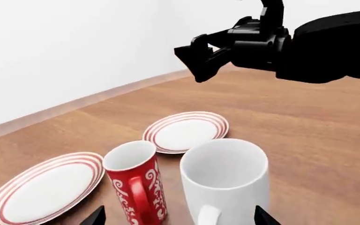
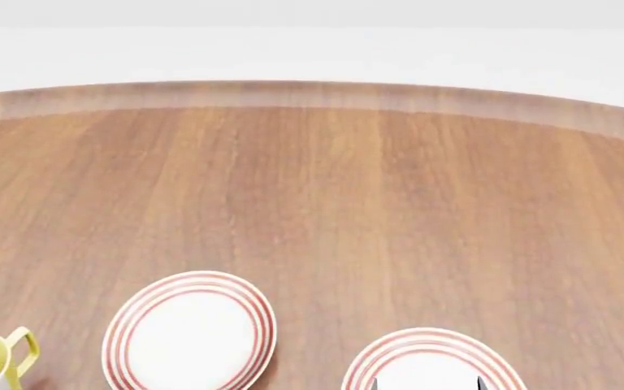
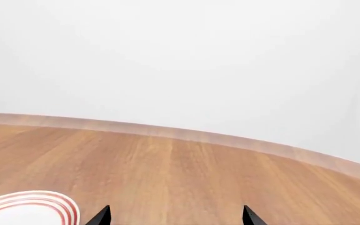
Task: Put the white mug on the left plate.
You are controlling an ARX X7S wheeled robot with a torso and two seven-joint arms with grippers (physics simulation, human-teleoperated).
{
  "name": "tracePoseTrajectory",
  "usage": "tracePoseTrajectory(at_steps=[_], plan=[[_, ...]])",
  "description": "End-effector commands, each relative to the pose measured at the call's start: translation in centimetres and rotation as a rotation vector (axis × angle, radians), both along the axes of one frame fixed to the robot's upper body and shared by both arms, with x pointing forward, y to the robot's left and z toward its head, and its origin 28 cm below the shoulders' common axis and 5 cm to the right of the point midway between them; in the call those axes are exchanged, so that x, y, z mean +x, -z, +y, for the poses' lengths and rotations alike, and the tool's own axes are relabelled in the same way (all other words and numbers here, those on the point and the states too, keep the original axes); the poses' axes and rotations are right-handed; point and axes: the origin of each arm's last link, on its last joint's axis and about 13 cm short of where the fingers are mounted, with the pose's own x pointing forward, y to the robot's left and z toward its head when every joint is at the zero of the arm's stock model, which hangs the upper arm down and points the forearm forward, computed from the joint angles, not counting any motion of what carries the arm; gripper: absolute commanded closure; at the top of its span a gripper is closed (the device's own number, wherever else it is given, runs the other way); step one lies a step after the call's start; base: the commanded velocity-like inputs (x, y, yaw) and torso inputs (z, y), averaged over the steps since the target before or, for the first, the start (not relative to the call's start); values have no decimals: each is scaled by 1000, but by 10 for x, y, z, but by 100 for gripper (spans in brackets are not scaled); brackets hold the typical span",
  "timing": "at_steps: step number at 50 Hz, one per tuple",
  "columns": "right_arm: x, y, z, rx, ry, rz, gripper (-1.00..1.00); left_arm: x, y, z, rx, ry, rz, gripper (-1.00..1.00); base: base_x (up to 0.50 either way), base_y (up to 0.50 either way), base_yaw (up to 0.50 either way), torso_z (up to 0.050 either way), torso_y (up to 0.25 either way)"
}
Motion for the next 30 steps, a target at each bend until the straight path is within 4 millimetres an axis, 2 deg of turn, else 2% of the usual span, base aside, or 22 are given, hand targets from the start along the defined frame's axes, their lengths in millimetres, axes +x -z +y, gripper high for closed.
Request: tracePoseTrajectory(at_steps=[1, 8, 15, 30], plan=[[0, 0, 0, -1, 0, 0, -100, 3, 11, -2, 33, 1, 28, -100, 0, 0, 0, 0, 0], [-1, -1, -1, 3, 7, -7, -100, 13, 17, -2, 62, -26, 47, -100, 0, 0, 0, 0, 0], [-1, -1, -1, 2, 5, -6, -100, 7, 20, -7, 76, 18, 46, -100, 0, 0, 0, 0, 0], [-1, -2, -1, 0, 6, -5, -100, 9, 28, -13, 106, 61, 68, -100, 0, 0, 0, 0, 0]])
